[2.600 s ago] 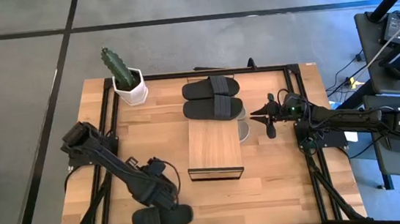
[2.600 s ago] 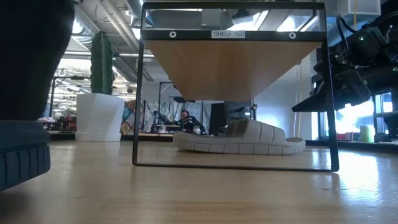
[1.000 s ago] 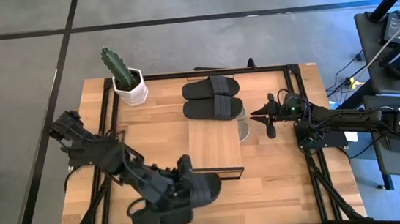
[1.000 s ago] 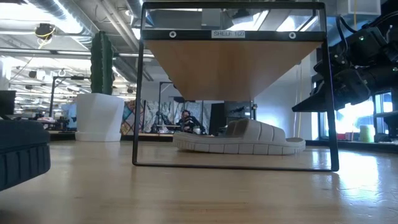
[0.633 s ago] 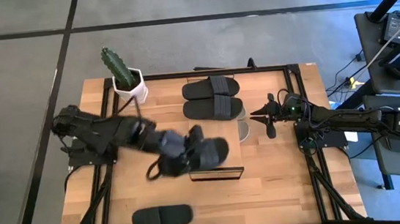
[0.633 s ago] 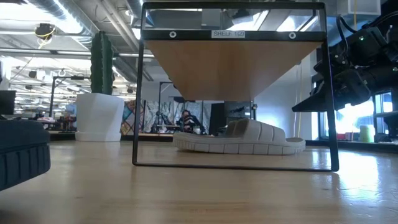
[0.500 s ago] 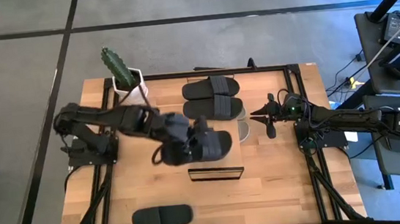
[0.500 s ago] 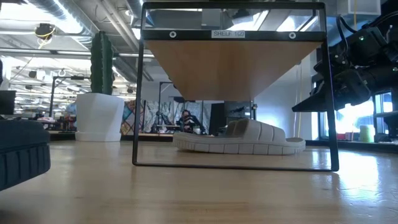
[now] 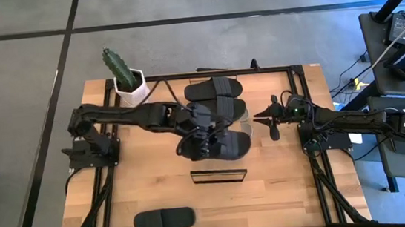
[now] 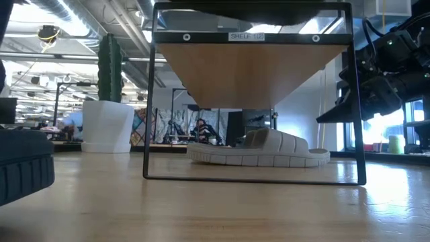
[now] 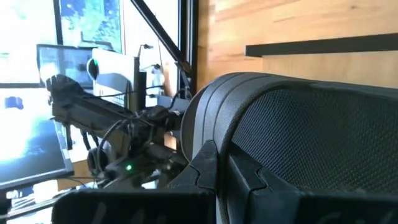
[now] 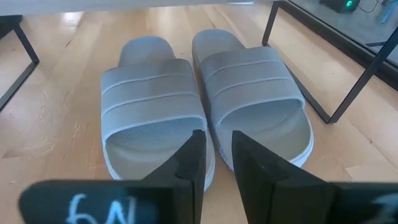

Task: Pick and place slides into the shelf
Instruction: Put the black slipper on the shelf

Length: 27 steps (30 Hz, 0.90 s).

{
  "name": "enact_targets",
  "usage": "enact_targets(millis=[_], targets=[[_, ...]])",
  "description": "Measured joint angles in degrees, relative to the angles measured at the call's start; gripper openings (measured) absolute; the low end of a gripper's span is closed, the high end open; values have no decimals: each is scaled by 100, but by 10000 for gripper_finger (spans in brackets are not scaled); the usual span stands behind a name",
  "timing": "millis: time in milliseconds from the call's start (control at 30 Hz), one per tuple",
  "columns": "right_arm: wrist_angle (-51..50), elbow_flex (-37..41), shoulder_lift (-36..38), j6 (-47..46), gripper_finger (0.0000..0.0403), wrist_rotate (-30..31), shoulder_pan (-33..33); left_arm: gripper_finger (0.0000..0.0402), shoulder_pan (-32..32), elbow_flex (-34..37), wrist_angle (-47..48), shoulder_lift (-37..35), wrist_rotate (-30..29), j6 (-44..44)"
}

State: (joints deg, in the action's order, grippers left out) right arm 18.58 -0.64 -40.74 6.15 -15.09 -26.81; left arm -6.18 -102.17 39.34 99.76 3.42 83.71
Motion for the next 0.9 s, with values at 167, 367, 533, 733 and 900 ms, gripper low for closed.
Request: enact_targets(millis=[167,367,533,733,900], targets=[[-109,0,-1,-2,80,0,0,2,-32,0,-161,243,-48,75],[-174,0,-1,19,80,-1,0,2,-193,45,-491,308,-117,58],[-290,0,-1,24,80,0,0,2,-379,438,-983,307,-933,-194],[-288,0,-1,35,80,0,-1,2,-452,656,-1179,303,-1098,-627],[-287,0,-1,35,80,0,-2,2,-473,824,-1344,301,-1320,-846]])
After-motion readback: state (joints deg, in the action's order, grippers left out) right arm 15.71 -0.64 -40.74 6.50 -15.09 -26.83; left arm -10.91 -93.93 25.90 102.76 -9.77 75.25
